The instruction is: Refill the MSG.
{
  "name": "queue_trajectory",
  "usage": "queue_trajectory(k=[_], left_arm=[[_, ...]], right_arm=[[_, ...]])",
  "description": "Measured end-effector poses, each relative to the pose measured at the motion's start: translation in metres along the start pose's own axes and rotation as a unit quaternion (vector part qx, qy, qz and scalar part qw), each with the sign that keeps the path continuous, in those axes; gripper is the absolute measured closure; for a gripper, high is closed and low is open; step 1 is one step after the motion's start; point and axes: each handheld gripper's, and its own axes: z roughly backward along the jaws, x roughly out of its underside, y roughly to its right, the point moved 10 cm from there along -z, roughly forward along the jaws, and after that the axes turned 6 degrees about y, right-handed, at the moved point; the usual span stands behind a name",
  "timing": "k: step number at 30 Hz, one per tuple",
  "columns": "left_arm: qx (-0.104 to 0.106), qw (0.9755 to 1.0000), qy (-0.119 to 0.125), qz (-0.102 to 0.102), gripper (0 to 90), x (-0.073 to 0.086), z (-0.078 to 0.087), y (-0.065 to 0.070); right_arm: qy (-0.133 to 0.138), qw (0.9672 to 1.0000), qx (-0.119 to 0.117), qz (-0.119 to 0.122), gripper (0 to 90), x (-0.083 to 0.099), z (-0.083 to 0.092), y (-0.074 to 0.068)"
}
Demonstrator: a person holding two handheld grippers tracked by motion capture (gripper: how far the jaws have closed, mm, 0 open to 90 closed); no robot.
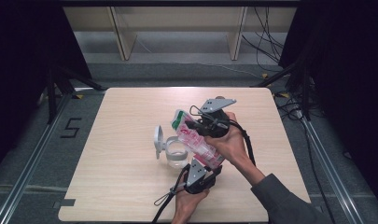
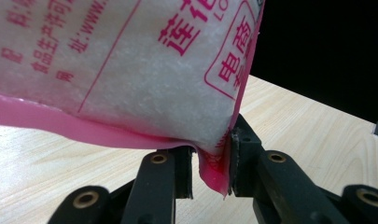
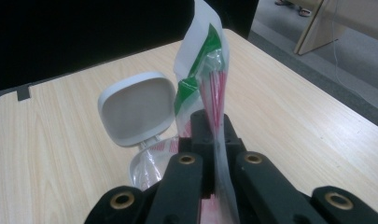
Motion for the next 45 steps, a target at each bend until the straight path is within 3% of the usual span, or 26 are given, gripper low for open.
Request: queue_trajectory(k=[12,16,19,20,22,25,28,31,35,36,38,40,41,42,45], left_arm=[[0.003,1.0000,0.004,0.008,74.4,0.000,-0.001,0.003],[0.003,1.0000,0.002,0.007,74.4,0.001,-0.002,0.005],[0.004,1.0000,0.002,0.005,74.5,-0.001,-0.001,0.005],[0.006,1.0000,0.001,0.004,74.5,0.001,-0.001,0.005],[0.005,1.0000,0.003,0.006,74.5,0.001,-0.002,0.006],[0.004,1.0000,0.004,0.004,74.6,0.000,-0.001,0.005],[0.004,1.0000,0.001,0.003,74.6,0.002,-0.002,0.008],[0.000,1.0000,-0.001,-0.001,74.6,0.000,0.000,0.006],[0.005,1.0000,0.007,0.000,74.7,-0.001,-0.001,0.009],[0.014,0.9994,0.018,-0.027,74.7,-0.005,-0.003,0.006],[0.006,1.0000,-0.001,-0.002,74.7,0.001,-0.001,0.008],[0.006,1.0000,0.003,-0.001,74.7,0.001,-0.001,0.008],[0.003,1.0000,0.005,-0.003,74.7,0.000,-0.001,0.007],[0.002,1.0000,0.005,-0.001,74.7,0.000,-0.001,0.007],[0.005,0.9999,0.009,0.002,74.8,0.000,-0.002,0.007]], right_arm=[[-0.001,1.0000,0.009,0.000,90.0,0.001,-0.005,0.002],[-0.022,0.9998,0.000,0.002,90.0,0.005,-0.007,-0.002],[-0.009,0.9999,0.002,-0.007,90.0,0.003,-0.005,-0.001],[-0.006,1.0000,0.008,0.000,90.0,0.002,-0.006,0.000],[-0.014,0.9998,0.002,0.011,90.0,0.004,-0.009,-0.001],[-0.012,0.9999,0.003,-0.004,90.0,0.003,-0.007,-0.001],[-0.024,0.9996,-0.002,0.012,90.0,0.007,-0.011,-0.003],[-0.003,1.0000,-0.001,0.003,90.0,0.003,-0.009,-0.002],[-0.017,0.9998,-0.005,0.007,90.0,0.005,-0.010,-0.004],[-0.010,0.9999,0.002,-0.001,90.0,0.004,-0.009,-0.002],[-0.018,0.9998,0.000,0.000,90.0,0.006,-0.010,-0.003],[-0.026,0.9997,-0.001,-0.003,90.0,0.008,-0.012,-0.004],[-0.016,0.9999,-0.004,0.005,90.0,0.006,-0.012,-0.003],[-0.016,0.9998,-0.001,-0.007,90.0,0.005,-0.011,-0.003],[-0.020,0.9998,-0.006,0.005,90.0,0.006,-0.013,-0.004]])
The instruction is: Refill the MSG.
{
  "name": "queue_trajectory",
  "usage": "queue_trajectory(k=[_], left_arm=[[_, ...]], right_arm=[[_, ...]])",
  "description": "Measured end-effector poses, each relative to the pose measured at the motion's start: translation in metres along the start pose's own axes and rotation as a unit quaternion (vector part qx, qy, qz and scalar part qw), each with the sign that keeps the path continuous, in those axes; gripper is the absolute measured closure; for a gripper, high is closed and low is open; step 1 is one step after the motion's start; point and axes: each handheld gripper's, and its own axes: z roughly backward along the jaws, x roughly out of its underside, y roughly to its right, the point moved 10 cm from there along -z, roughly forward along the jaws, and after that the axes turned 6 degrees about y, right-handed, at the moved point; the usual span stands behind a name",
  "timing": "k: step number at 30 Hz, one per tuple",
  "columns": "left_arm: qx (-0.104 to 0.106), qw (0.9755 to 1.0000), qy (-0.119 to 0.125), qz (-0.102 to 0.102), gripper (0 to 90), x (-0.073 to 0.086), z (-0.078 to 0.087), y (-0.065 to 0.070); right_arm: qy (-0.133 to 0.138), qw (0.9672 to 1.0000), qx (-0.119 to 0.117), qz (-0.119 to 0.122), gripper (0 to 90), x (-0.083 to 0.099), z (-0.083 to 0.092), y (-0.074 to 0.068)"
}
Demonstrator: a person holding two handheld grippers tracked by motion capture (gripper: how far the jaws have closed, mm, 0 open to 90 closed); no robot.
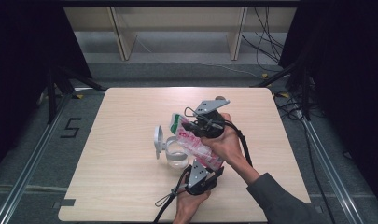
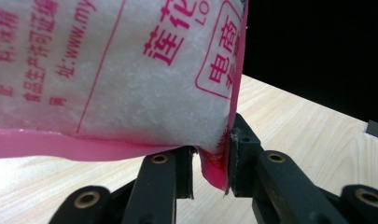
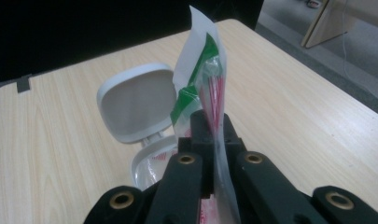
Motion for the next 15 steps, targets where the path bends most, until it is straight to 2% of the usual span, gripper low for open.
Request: queue_trajectory(k=[1,2,3,4,6,8,9,11,12,14,15], left_arm=[[-0.002,1.0000,-0.001,-0.005,74.8,-0.0010,0.0014,-0.0003],[0.007,0.9996,0.013,-0.022,74.8,-0.0053,-0.0006,-0.0011],[0.010,0.9997,0.011,-0.020,74.8,-0.0048,-0.0009,-0.0007],[0.004,1.0000,-0.004,-0.002,74.8,0.0000,0.0006,0.0008],[0.001,1.0000,-0.001,-0.001,74.7,-0.0004,0.0000,0.0017],[0.001,1.0000,-0.002,-0.005,74.8,-0.0020,0.0015,0.0005],[0.003,1.0000,-0.003,-0.002,74.8,-0.0013,0.0006,0.0009],[0.003,1.0000,-0.001,-0.001,74.7,-0.0001,-0.0007,0.0018],[0.000,1.0000,0.003,-0.003,74.8,-0.0011,-0.0004,0.0013],[0.001,1.0000,-0.002,-0.004,74.8,-0.0016,0.0012,-0.0004],[0.004,1.0000,-0.006,-0.002,74.9,-0.0003,0.0007,0.0001]], right_arm=[[0.003,0.9999,0.002,-0.012,90.0,-0.0009,0.0005,-0.0015],[0.007,1.0000,-0.001,0.000,90.0,-0.0030,0.0012,0.0002],[0.008,1.0000,0.001,0.006,90.0,-0.0035,0.0014,0.0012],[0.008,0.9999,0.007,0.002,90.0,-0.0025,-0.0005,0.0006],[-0.007,1.0000,0.003,0.005,90.0,0.0007,-0.0023,-0.0018],[0.003,1.0000,0.007,-0.005,90.0,-0.0022,0.0008,-0.0011],[0.006,0.9999,0.009,0.000,90.0,-0.0024,0.0003,-0.0002],[-0.005,0.9999,0.003,0.011,90.0,0.0009,-0.0036,-0.0019],[-0.006,0.9999,0.002,0.008,90.0,0.0003,-0.0027,-0.0024],[0.009,1.0000,0.003,-0.003,90.0,-0.0031,-0.0002,-0.0011],[0.010,0.9999,0.007,0.004,90.0,-0.0021,-0.0019,-0.0002]])
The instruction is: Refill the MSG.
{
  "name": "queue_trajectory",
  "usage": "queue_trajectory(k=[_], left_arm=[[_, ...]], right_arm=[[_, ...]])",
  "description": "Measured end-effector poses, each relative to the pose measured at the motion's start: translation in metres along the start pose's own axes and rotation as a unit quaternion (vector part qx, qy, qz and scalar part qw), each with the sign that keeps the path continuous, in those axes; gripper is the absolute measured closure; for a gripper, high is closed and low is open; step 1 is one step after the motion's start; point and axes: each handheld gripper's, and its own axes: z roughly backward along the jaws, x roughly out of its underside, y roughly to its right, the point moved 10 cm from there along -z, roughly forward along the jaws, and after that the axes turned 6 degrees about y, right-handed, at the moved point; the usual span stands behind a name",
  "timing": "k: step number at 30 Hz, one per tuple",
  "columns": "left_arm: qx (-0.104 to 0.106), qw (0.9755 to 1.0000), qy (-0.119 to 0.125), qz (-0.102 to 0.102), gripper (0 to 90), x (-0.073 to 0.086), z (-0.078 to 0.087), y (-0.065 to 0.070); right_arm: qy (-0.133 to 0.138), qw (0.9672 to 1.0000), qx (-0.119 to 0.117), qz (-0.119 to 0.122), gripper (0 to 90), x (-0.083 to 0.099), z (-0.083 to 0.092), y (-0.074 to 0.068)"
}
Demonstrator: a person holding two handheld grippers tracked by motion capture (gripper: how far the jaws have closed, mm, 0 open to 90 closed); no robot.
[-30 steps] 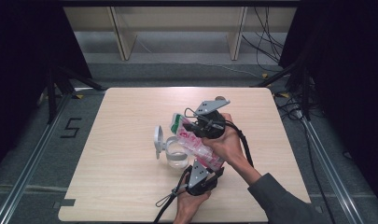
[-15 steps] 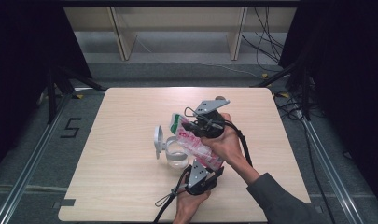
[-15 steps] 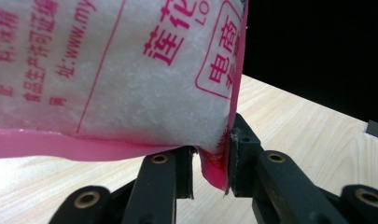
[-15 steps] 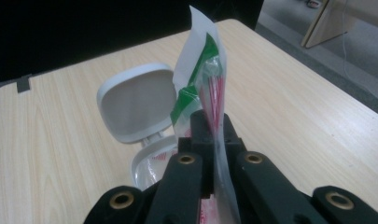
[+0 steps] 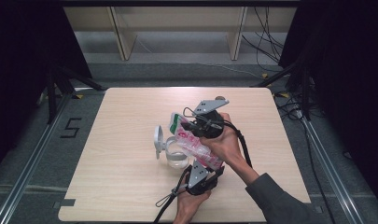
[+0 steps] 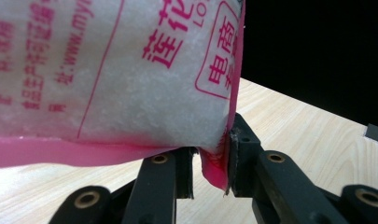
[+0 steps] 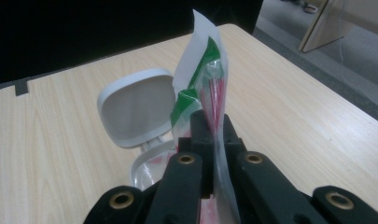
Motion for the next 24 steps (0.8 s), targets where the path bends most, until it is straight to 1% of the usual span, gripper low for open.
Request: queue_trajectory(k=[1,2,3,4,5,6,7,8,9,10,11,12,13,14,15,16,17,18,19,20,21,22,23,24], left_arm=[[0.000,1.0000,0.002,0.000,74.9,0.0008,-0.0007,0.0008],[-0.003,1.0000,0.006,0.002,74.8,0.0003,-0.0009,0.0016],[-0.004,1.0000,0.007,-0.002,74.8,-0.0005,0.0000,0.0014],[-0.005,1.0000,0.007,-0.001,74.9,-0.0016,0.0003,0.0012],[0.001,1.0000,0.005,-0.001,74.9,-0.0015,0.0000,0.0012],[0.000,1.0000,0.004,0.001,74.9,-0.0006,-0.0008,0.0016],[0.000,1.0000,0.005,0.001,74.9,-0.0002,-0.0013,0.0024],[-0.001,1.0000,0.008,-0.001,74.8,-0.0010,-0.0011,0.0027],[-0.002,0.9999,0.010,-0.001,74.8,-0.0025,-0.0008,0.0025],[-0.006,1.0000,0.007,-0.001,74.8,-0.0029,0.0004,0.0017],[-0.004,1.0000,0.000,-0.005,74.9,-0.0018,0.0014,0.0011],[-0.006,1.0000,0.000,-0.003,74.9,-0.0004,0.0009,0.0010],[-0.003,1.0000,0.007,-0.001,74.9,-0.0008,-0.0004,0.0014],[-0.005,1.0000,0.008,-0.001,74.9,-0.0014,-0.0002,0.0013],[-0.008,1.0000,0.004,-0.002,74.9,-0.0023,0.0010,0.0007],[-0.007,1.0000,0.002,-0.003,74.9,-0.0024,0.0011,0.0006],[-0.006,1.0000,0.000,-0.002,74.9,-0.0018,0.0007,0.0010],[-0.005,1.0000,0.005,-0.001,74.9,-0.0019,-0.0002,0.0019],[-0.007,0.9999,0.008,0.000,74.9,-0.0028,-0.0003,0.0021],[-0.004,0.9999,0.016,-0.001,74.9,-0.0045,-0.0009,0.0018],[-0.004,0.9999,0.015,-0.001,75.0,-0.0053,-0.0003,0.0011],[-0.001,0.9999,0.012,0.000,75.1,-0.0049,-0.0004,0.0011],[0.001,0.9999,0.011,-0.001,75.1,-0.0042,-0.0007,0.0012],[-0.002,0.9999,0.014,-0.002,75.0,-0.0040,-0.0012,0.0015]], right_arm=[[-0.009,0.9999,-0.004,0.006,90.0,0.0026,-0.0018,-0.0012],[-0.017,0.9998,-0.005,0.002,90.0,0.0041,-0.0016,-0.0025],[-0.009,0.9999,-0.006,0.010,90.0,0.0019,-0.0016,-0.0015],[-0.004,1.0000,-0.006,0.000,90.0,0.0004,0.0001,-0.0016],[-0.001,1.0000,-0.002,0.000,90.0,-0.0003,0.0012,0.0001],[-0.002,1.0000,0.003,-0.001,90.0,0.0009,0.0004,-0.0002],[-0.010,0.9999,-0.005,0.005,90.0,0.0027,-0.0010,-0.0011],[-0.012,0.9999,-0.002,0.004,90.0,0.0028,-0.0013,-0.0012],[-0.010,0.9999,-0.004,0.003,90.0,0.0016,0.0001,-0.0008],[-0.001,1.0000,-0.002,-0.001,90.0,-0.0005,0.0011,0.0005],[0.003,1.0000,0.001,-0.003,90.0,-0.0010,0.0013,0.0016],[0.000,1.0000,0.002,0.001,90.0,-0.0002,0.0010,0.0029],[-0.006,1.0000,-0.006,-0.001,90.0,0.0011,-0.0006,0.0013],[-0.006,1.0000,-0.005,-0.003,90.0,0.0010,-0.0002,0.0013],[-0.001,0.9999,0.002,-0.015,90.0,-0.0002,0.0006,0.0014],[0.002,1.0000,-0.001,-0.006,90.0,-0.0012,0.0013,0.0027],[0.004,0.9999,0.003,-0.010,90.0,-0.0010,0.0000,0.0018],[-0.007,0.9999,0.002,-0.008,90.0,0.0010,0.0000,0.0010],[-0.007,0.9999,0.005,-0.007,90.0,0.0007,-0.0008,0.0007],[-0.003,1.0000,0.005,-0.006,90.0,-0.0009,0.0003,0.0005],[0.006,1.0000,0.000,-0.002,90.0,-0.0033,0.0005,0.0009],[0.011,0.9999,0.003,0.000,90.0,-0.0043,0.0003,0.0012],[-0.001,1.0000,0.000,0.003,90.0,-0.0023,0.0002,0.0006],[-0.004,1.0000,-0.002,0.003,90.0,-0.0016,-0.0013,-0.0003]])
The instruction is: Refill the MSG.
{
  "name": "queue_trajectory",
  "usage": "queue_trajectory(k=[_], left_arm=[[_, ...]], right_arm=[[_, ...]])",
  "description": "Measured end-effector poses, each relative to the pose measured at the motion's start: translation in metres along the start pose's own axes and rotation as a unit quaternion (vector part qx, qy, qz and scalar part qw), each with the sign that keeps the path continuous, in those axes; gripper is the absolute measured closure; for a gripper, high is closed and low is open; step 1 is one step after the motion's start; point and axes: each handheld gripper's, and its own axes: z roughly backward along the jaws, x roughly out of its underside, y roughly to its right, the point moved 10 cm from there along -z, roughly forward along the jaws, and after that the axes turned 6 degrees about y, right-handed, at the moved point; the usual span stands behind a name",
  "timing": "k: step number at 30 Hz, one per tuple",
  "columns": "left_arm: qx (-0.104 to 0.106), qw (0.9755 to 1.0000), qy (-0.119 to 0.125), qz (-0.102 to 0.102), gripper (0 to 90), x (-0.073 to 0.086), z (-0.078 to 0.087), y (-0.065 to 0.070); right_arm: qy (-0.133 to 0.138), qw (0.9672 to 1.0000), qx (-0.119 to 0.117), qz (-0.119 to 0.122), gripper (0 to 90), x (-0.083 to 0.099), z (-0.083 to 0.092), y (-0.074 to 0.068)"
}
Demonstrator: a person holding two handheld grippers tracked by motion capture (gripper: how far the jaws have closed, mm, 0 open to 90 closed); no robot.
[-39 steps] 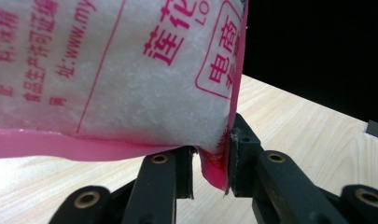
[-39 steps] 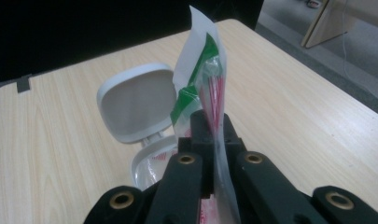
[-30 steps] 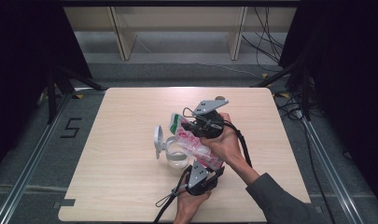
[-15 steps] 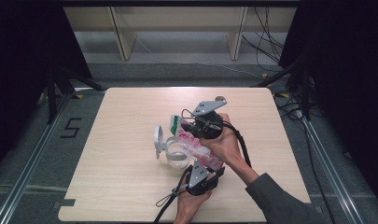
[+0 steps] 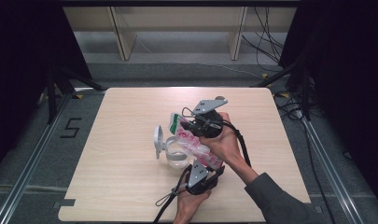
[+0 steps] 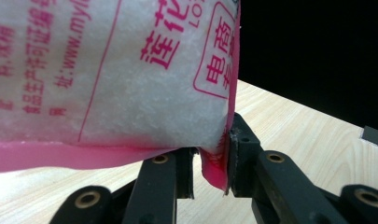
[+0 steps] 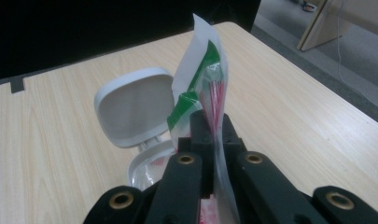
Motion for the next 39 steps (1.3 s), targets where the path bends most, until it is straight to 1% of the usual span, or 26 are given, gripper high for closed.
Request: queue_trajectory(k=[1,2,3,4,5,6,7,8,9,10,12,14,18,20,23,24,27,28,29,32,34,35,36,37,38,39], left_arm=[[-0.007,1.0000,-0.002,-0.001,75.0,0.000,0.001,-0.001],[-0.004,1.0000,0.003,0.000,75.0,-0.002,0.000,-0.001],[-0.001,1.0000,0.000,-0.003,75.0,-0.001,0.000,-0.001],[-0.004,1.0000,-0.005,-0.003,75.1,0.000,0.000,-0.002],[-0.003,1.0000,-0.001,0.000,75.1,0.001,-0.001,-0.001],[-0.001,1.0000,0.002,-0.002,75.1,0.000,-0.001,-0.001],[-0.005,1.0000,-0.001,-0.005,75.0,0.000,0.000,-0.002],[-0.008,0.9999,-0.004,-0.006,75.1,-0.001,0.001,-0.002],[-0.006,1.0000,-0.001,-0.007,75.1,-0.002,0.000,-0.003],[0.000,1.0000,0.007,-0.004,75.1,-0.003,-0.002,-0.002],[-0.001,1.0000,0.010,0.001,75.1,-0.003,-0.003,-0.001],[-0.001,0.9999,0.012,0.002,75.2,-0.004,-0.004,-0.001],[-0.005,0.9999,0.014,-0.001,75.3,-0.006,-0.005,-0.005],[-0.002,0.9998,0.018,0.001,75.3,-0.007,-0.006,-0.004],[-0.008,0.9998,0.017,-0.005,75.3,-0.007,-0.005,-0.004],[-0.006,0.9999,0.014,-0.002,75.3,-0.007,-0.005,-0.004],[-0.005,0.9998,0.020,0.000,75.4,-0.007,-0.006,-0.004],[-0.003,0.9997,0.022,0.000,75.4,-0.008,-0.005,-0.004],[-0.001,0.9998,0.019,-0.001,75.4,-0.009,-0.006,-0.004],[-0.001,0.9998,0.021,0.000,75.4,-0.008,-0.007,-0.002],[-0.004,0.9998,0.021,-0.002,75.4,-0.009,-0.007,-0.003],[-0.003,0.9998,0.019,-0.002,75.5,-0.009,-0.006,-0.004],[0.000,0.9999,0.017,0.001,75.6,-0.009,-0.007,-0.004],[0.003,0.9999,0.015,0.000,75.5,-0.007,-0.008,-0.003],[0.001,0.9998,0.018,0.002,75.5,-0.008,-0.009,-0.002],[-0.002,0.9998,0.021,0.000,75.5,-0.008,-0.009,-0.002]], right_arm=[[0.002,1.0000,0.004,0.004,90.0,-0.001,0.000,0.002],[0.007,0.9999,0.009,-0.012,90.0,-0.002,0.001,0.001],[0.010,0.9998,0.012,-0.014,90.0,-0.002,0.001,0.002],[0.009,0.9999,0.010,0.004,90.0,-0.002,0.000,0.003],[0.000,0.9999,0.013,-0.006,90.0,0.000,-0.002,0.001],[-0.001,0.9999,0.009,0.007,90.0,0.000,-0.004,0.002],[-0.004,0.9999,0.010,-0.003,90.0,0.001,-0.004,0.000],[-0.002,1.0000,0.007,0.000,90.0,0.000,-0.002,0.002],[0.006,0.9999,0.009,-0.001,90.0,-0.002,-0.002,0.003],[0.009,0.9998,0.011,-0.011,90.0,-0.003,-0.001,0.002],[0.003,0.9999,0.011,0.003,90.0,-0.003,-0.001,0.002],[0.000,0.9999,0.016,-0.003,90.0,-0.003,-0.002,0.001],[0.005,0.9999,0.016,-0.001,90.0,-0.007,-0.002,-0.001],[-0.002,0.9999,0.014,0.005,90.0,-0.007,-0.003,-0.002],[0.006,0.9998,0.011,0.014,90.0,-0.009,-0.005,-0.003],[0.005,0.9999,0.014,0.005,90.0,-0.009,-0.004,-0.003],[0.002,0.9999,0.010,0.013,90.0,-0.008,-0.004,-0.004],[0.003,0.9999,0.005,0.010,90.0,-0.009,-0.003,-0.005],[0.014,0.9998,0.011,0.009,90.0,-0.011,-0.003,-0.003],[-0.012,0.9997,0.016,0.015,90.0,-0.005,-0.006,-0.006],[-0.004,0.9999,0.013,0.009,90.0,-0.008,-0.004,-0.006],[0.008,0.9998,0.017,0.008,90.0,-0.010,-0.003,-0.004],[0.008,0.9998,0.018,0.007,90.0,-0.010,-0.002,-0.003],[0.008,0.9997,0.019,0.015,90.0,-0.009,-0.005,-0.002],[-0.005,0.9997,0.014,0.017,90.0,-0.007,-0.005,-0.002],[-0.009,0.9998,0.016,0.012,90.0,-0.006,-0.006,-0.003]])
